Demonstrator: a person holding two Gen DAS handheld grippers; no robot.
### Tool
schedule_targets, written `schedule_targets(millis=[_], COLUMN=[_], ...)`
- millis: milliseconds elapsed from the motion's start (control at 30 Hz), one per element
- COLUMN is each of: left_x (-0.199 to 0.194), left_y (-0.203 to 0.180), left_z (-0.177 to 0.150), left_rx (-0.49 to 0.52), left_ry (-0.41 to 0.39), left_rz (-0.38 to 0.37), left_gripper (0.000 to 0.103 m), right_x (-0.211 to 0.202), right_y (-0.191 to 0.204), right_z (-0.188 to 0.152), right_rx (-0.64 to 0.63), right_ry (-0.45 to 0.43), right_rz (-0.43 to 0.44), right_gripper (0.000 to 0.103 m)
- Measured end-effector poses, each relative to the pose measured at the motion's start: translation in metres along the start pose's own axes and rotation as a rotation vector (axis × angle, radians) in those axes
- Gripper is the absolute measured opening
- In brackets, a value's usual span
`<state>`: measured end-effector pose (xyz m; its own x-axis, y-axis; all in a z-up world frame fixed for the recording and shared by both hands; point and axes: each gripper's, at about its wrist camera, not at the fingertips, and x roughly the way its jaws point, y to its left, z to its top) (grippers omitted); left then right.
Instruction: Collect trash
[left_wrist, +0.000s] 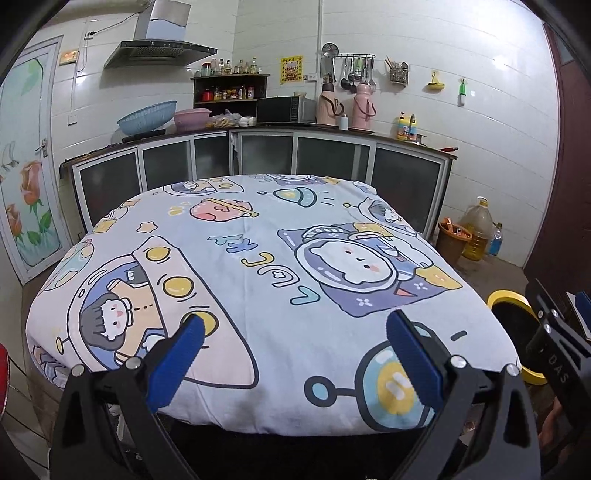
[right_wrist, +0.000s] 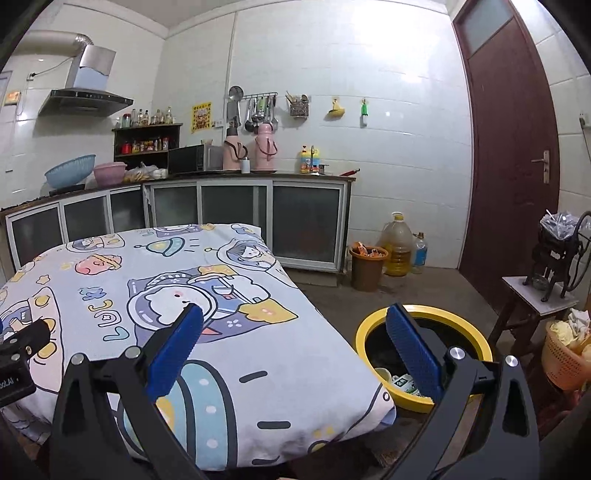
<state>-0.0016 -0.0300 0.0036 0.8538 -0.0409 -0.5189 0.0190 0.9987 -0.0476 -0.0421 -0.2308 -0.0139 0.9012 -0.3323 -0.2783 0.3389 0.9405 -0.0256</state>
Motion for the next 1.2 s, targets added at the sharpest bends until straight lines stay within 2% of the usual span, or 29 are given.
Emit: schedule_targets(millis=[367, 1200], left_x=[-0.0006, -0.0029], left_y=[0.0000, -0.0006], left_z=[-0.0030, 0.0000], left_rx=[-0.004, -0.015], left_ry=[0.000, -0.007], left_rz=[-0.025, -0.021], left_gripper=[0.095, 0.095], right_x=[0.0080, 0.0098], right_y=[0.0064, 0.0072], right_z=[-0.0006, -0.0030], right_rx=[-0.004, -0.002], right_ry=[0.031, 0.042], right_rz=[0.007, 0.000], right_gripper=[0.095, 0.095])
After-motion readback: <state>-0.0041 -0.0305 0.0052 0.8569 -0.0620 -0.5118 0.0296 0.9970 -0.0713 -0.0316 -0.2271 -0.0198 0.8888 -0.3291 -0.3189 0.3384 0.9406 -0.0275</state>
